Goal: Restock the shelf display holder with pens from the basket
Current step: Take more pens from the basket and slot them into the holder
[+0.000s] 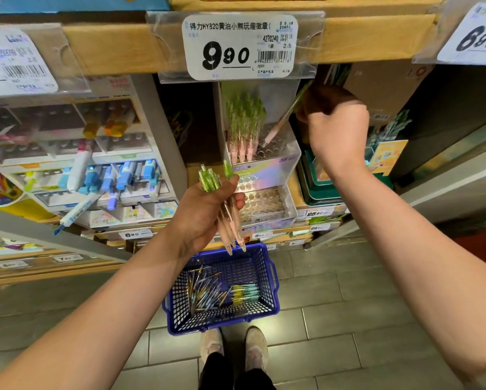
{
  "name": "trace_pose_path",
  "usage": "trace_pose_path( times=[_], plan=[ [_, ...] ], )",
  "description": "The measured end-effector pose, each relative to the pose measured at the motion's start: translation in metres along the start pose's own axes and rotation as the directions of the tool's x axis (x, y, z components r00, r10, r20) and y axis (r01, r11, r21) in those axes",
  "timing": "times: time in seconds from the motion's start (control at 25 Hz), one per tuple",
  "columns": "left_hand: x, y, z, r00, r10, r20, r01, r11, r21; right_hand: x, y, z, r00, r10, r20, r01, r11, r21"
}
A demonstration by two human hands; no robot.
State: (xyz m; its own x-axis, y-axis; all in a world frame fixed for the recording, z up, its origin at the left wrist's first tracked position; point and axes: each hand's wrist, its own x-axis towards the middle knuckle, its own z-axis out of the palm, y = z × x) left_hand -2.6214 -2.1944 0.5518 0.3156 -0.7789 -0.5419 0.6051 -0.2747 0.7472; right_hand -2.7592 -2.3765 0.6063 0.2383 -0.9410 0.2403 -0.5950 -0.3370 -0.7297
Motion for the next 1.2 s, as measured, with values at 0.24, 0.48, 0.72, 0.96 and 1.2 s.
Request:
trace_pose_path(
  times=[0.24,0.48,0.72,0.96,1.2],
  plan=[
    [0.001,0.001,-0.001,1.000,0.026,0.011,-0.026,0.999,-0.047,-0.008,-0.006,0.016,0.989,-0.143,0.022,0.145,0.978,-0.148],
    [0.001,0.000,-0.003,0.999,0.040,-0.005,-0.040,0.998,-0.057,-0.021,-0.004,0.032,0.940,-0.317,0.128,0.333,0.932,-0.141],
    [0.002,0.001,-0.001,0.999,0.052,-0.006,-0.052,0.998,-0.021,-0.033,0.003,0.036,0.981,0.014,0.194,-0.018,1.000,0.022],
    [0.001,-0.002,0.002,0.997,0.066,0.041,-0.068,0.997,0.040,-0.069,-0.004,0.041,0.672,0.099,0.734,-0.493,0.799,0.344],
    [0.000,-0.004,-0.005,0.996,0.065,0.055,-0.074,0.980,0.184,-0.069,-0.001,0.045,0.659,0.192,0.727,-0.546,0.788,0.286]
  ],
)
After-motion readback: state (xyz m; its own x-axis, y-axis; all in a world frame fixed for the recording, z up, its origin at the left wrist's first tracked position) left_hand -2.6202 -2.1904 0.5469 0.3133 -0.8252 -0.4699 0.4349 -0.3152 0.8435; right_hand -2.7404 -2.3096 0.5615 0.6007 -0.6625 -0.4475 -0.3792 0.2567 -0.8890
